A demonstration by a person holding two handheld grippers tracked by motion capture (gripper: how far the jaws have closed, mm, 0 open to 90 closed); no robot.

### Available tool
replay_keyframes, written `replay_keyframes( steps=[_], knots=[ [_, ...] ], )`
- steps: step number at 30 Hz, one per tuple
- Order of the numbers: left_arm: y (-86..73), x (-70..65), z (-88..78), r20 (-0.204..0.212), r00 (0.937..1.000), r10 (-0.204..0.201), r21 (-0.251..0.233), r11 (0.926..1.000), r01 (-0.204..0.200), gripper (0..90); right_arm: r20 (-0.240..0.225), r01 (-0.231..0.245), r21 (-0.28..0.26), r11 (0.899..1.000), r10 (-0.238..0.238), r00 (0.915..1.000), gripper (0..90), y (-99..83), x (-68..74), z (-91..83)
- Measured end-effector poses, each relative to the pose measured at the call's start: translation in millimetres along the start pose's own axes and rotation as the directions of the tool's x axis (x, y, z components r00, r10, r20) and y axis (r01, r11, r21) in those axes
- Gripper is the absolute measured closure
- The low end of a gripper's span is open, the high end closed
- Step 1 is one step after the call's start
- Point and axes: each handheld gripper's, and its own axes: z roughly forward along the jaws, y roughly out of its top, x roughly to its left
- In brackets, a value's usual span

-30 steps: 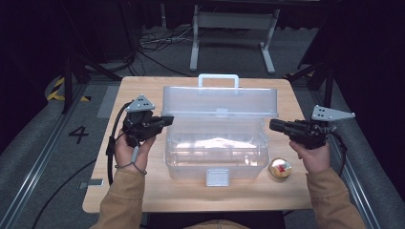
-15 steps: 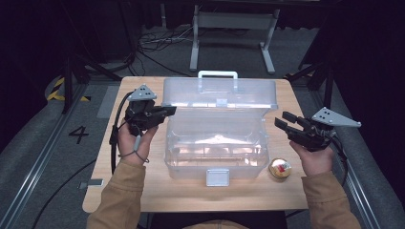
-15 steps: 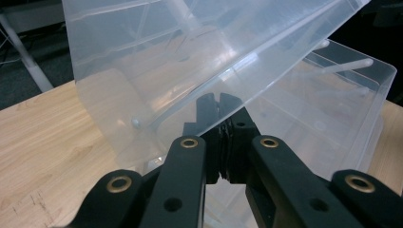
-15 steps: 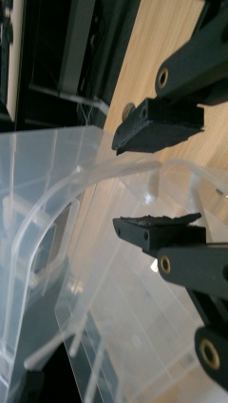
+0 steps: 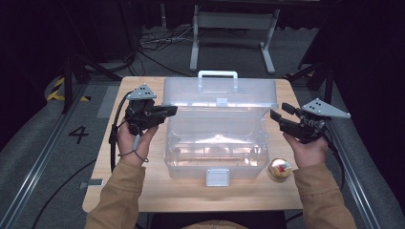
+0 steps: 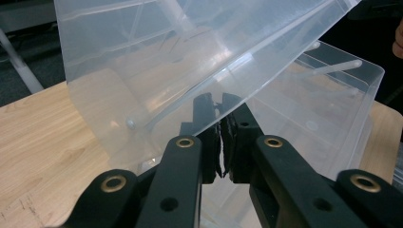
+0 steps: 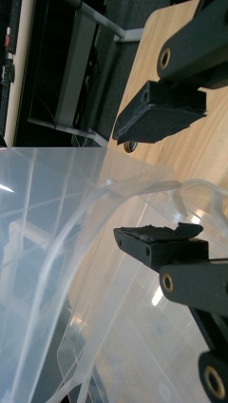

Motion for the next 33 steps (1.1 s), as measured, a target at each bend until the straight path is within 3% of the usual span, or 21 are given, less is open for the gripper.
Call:
replay_keyframes(
  steps=[10, 23, 29, 33],
  knots=[
    [-0.3, -2.8, -0.1, -0.009, 0.9999, 0.010, 0.002, 0.9999, -0.010, 84.0, 0.026, 0.008, -0.004, 1.000, -0.008, 0.9996, 46.1, 8.2, 4.8, 16.9],
    [-5.0, -5.6, -0.4, -0.007, 0.9999, 0.014, 0.031, 0.9994, -0.014, 82.2, 0.024, 0.020, 0.005, 1.000, -0.020, 0.9995, 49.9, 14.3, 6.2, 28.8],
    [-8.0, -7.3, -0.7, 0.016, 0.9998, 0.007, 0.049, 0.9988, -0.008, 80.5, 0.057, 0.030, -0.026, 0.999, -0.029, 0.9980, 56.3, 13.9, 9.3, 29.4],
    [-8.8, -8.4, -2.4, 0.070, 0.9975, -0.012, 0.049, 0.9988, 0.009, 78.1, 0.087, 0.031, -0.049, 0.998, -0.027, 0.9958, 67.1, 14.7, 9.2, 26.8]
  ],
)
